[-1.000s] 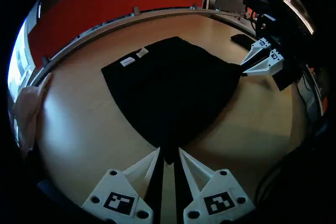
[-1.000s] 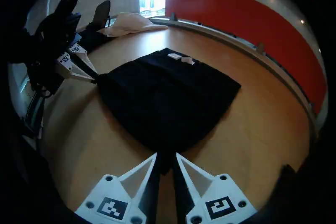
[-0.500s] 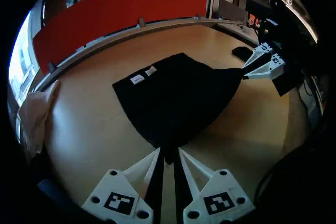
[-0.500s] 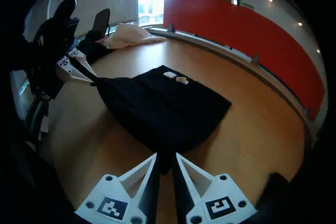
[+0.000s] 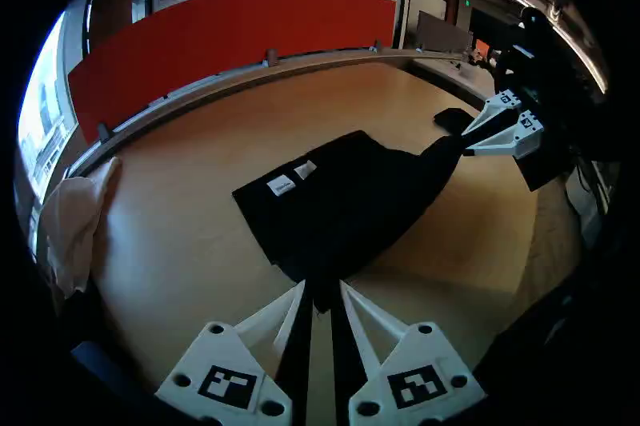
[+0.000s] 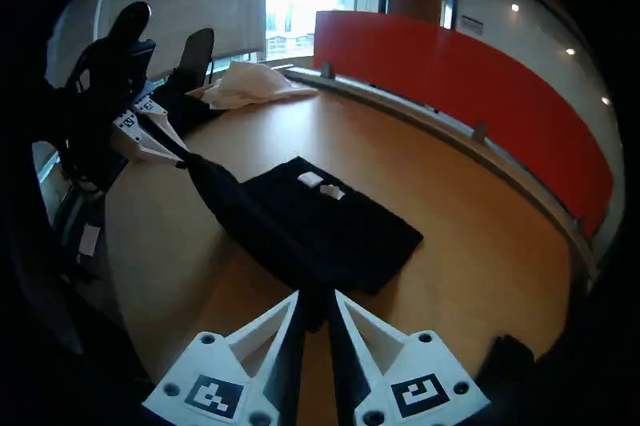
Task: Fold towel
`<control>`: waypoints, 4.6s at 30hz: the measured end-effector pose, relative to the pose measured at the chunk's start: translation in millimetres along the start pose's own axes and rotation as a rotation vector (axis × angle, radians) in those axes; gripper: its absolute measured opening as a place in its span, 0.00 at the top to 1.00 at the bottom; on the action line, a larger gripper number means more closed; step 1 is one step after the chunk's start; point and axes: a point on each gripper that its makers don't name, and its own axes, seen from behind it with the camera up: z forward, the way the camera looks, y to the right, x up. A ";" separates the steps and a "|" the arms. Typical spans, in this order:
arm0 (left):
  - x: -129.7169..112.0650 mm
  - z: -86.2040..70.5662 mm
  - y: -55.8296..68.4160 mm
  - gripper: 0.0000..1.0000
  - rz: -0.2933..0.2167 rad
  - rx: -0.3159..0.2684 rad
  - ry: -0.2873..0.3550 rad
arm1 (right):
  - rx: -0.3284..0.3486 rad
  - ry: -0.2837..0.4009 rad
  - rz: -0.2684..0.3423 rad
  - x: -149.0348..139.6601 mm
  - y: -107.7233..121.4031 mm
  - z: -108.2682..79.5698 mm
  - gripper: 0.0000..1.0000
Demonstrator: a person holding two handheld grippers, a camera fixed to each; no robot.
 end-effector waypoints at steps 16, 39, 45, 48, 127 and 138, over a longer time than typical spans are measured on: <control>18.5 -32.3 9.5 0.86 -0.013 -0.018 0.021 | 0.010 0.015 -0.019 18.0 -10.2 -33.3 0.83; 19.0 -21.3 4.9 0.86 -0.019 -0.011 0.009 | 0.005 -0.013 -0.037 15.3 -0.7 -21.1 0.83; 22.5 -2.2 -5.3 0.86 -0.013 -0.002 -0.004 | 0.002 -0.032 -0.041 12.7 12.4 -5.6 0.83; 24.3 8.2 -10.2 0.86 -0.017 -0.002 -0.010 | -0.001 -0.044 -0.040 10.4 20.6 2.9 0.83; 25.4 139.2 -85.2 0.62 0.053 0.127 -0.108 | -0.151 -0.175 0.049 -29.3 123.4 113.7 0.47; 25.4 129.8 -89.5 0.13 0.047 0.134 -0.107 | -0.183 -0.168 0.065 -29.2 131.2 107.2 0.28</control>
